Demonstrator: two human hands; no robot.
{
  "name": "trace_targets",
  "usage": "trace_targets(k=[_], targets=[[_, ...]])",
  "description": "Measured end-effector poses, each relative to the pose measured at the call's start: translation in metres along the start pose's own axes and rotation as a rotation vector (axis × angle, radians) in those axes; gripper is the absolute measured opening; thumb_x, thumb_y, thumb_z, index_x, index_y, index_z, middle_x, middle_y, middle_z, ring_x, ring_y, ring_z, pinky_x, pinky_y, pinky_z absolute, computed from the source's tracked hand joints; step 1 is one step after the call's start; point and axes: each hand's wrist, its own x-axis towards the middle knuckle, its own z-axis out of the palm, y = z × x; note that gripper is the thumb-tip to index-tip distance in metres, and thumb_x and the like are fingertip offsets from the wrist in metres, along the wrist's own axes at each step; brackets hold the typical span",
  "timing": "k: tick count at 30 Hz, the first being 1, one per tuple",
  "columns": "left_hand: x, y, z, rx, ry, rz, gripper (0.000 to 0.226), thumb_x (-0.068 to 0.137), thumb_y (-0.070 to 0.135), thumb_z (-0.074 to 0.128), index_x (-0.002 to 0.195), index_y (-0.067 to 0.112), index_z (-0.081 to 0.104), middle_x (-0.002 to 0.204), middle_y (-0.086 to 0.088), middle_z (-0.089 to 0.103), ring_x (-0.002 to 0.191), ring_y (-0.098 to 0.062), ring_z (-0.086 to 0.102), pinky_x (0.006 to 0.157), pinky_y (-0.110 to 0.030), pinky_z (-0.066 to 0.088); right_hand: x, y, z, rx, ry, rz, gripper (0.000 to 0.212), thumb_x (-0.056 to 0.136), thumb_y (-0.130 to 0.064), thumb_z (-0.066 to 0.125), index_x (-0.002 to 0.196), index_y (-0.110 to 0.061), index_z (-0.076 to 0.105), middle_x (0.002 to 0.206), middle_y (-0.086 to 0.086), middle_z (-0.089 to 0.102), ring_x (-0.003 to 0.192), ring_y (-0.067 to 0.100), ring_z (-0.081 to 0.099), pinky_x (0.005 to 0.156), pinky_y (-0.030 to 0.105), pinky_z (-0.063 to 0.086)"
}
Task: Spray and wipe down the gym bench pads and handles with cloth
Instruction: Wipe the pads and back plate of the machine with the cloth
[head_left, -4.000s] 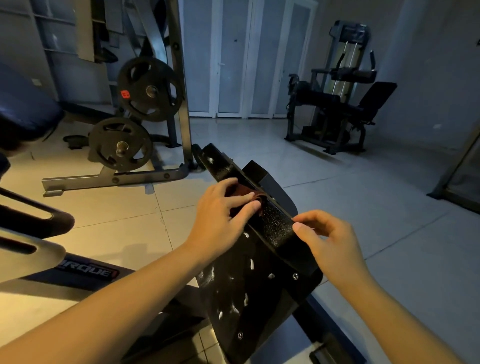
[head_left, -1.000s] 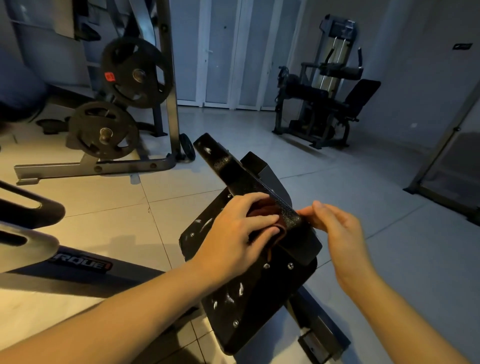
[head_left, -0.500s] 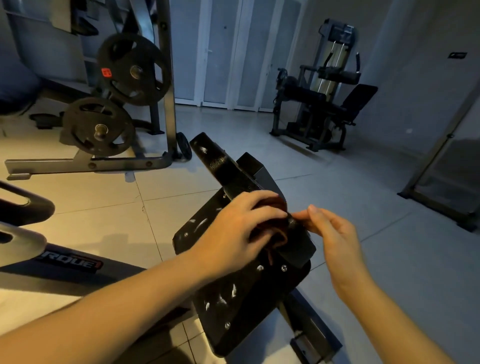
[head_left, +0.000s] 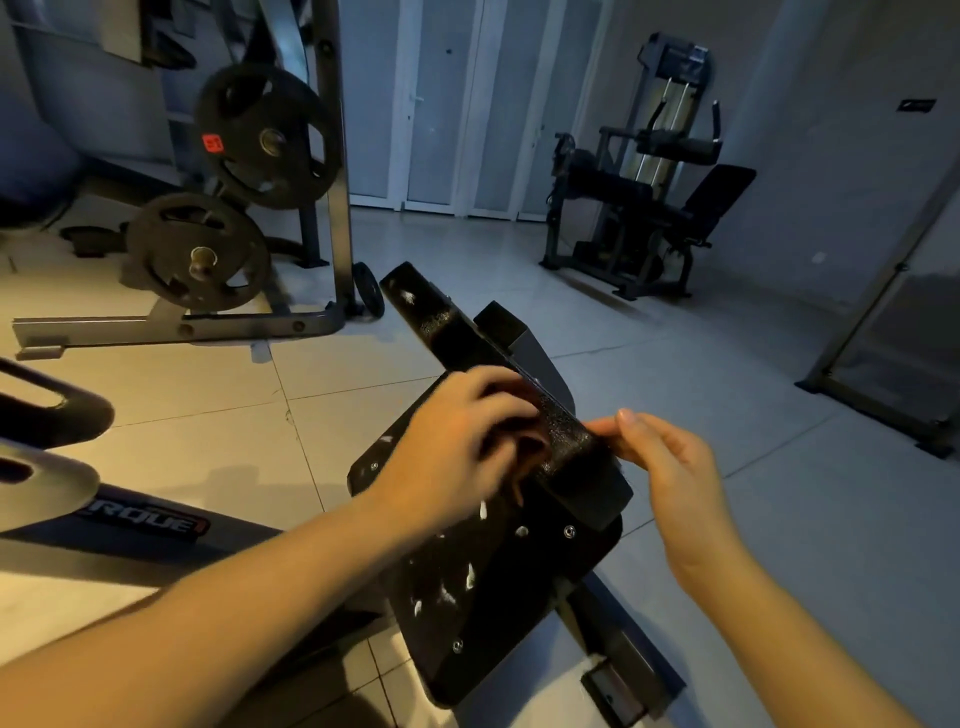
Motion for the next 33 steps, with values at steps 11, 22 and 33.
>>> trace_targets(k=[11, 22, 33], targets=[[0.006, 0.032, 0.005, -0.059, -0.072, 0.184, 0.03, 0.088, 0.023, 0.068, 0.118, 0.026, 0.071, 0.141, 0.007, 0.053, 0.134, -0.009, 0.045, 0.112, -0.028, 0.039, 0.002, 0.004, -0.01, -0.132, -0.075, 0.028, 0.031, 0.091, -0.006, 0.071, 0.112, -0.029, 0.075, 0.108, -0.012, 0.075, 0.109, 0.006, 0.068, 0.095, 0.031, 0.055], [0.037, -0.018, -0.002, -0.105, 0.102, -0.25, 0.023, 0.091, 0.008, 0.07, 0.109, 0.022, 0.073, 0.127, 0.006, 0.055, 0.118, -0.01, 0.053, 0.106, -0.032, 0.049, 0.003, 0.004, -0.009, -0.144, -0.054, 0.031, 0.03, 0.09, -0.007, 0.072, 0.111, -0.027, 0.076, 0.108, -0.011, 0.076, 0.108, 0.004, 0.068, 0.095, 0.031, 0.057], [0.019, -0.019, -0.001, 0.044, -0.003, 0.071, 0.023, 0.09, 0.01, 0.067, 0.112, 0.016, 0.069, 0.137, -0.005, 0.052, 0.125, -0.023, 0.051, 0.104, -0.041, 0.049, -0.021, 0.012, 0.008, -0.19, 0.03, -0.038, 0.038, 0.096, -0.005, 0.065, 0.128, -0.025, 0.069, 0.117, -0.015, 0.07, 0.11, -0.011, 0.061, 0.079, 0.001, 0.046]])
